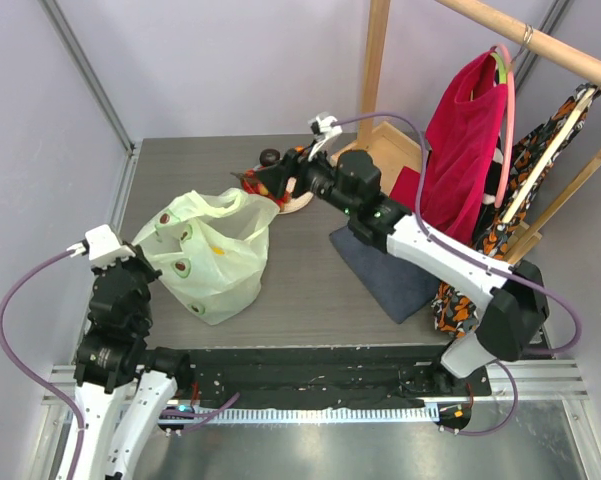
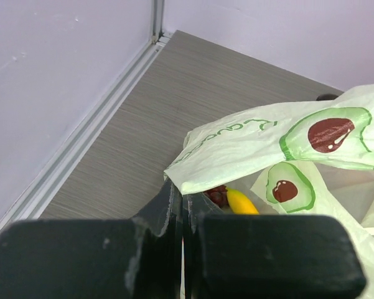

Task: Place the fruits into the plastic bag

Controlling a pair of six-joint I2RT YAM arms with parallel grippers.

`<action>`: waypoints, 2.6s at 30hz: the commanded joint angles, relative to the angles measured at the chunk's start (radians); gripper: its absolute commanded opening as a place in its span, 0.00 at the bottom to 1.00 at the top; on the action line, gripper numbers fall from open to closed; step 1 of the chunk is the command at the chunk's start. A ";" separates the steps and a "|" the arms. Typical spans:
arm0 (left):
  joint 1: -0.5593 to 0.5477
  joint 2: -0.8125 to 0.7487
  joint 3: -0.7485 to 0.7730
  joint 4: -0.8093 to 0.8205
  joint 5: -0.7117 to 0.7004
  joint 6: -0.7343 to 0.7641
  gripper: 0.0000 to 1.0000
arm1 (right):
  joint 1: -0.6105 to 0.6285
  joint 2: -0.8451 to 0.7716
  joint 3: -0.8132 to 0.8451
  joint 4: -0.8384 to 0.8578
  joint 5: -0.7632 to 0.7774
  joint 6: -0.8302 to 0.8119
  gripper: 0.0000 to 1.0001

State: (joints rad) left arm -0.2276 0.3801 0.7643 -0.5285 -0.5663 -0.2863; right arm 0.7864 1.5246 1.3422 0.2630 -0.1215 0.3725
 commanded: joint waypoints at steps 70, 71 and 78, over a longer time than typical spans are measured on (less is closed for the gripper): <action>0.005 0.079 -0.014 0.084 -0.081 0.027 0.00 | -0.202 0.882 0.744 -0.481 -0.176 -0.366 0.30; 0.005 0.080 -0.013 0.085 -0.081 0.026 0.00 | -0.200 0.876 0.733 -0.479 -0.176 -0.365 0.27; 0.005 0.074 -0.014 0.087 -0.076 0.026 0.00 | -0.194 0.784 0.655 -0.424 -0.202 -0.357 0.11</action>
State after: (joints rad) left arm -0.2276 0.4580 0.7349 -0.5045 -0.6518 -0.2718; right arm 0.5770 2.4187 2.0285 -0.2039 -0.2920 0.0200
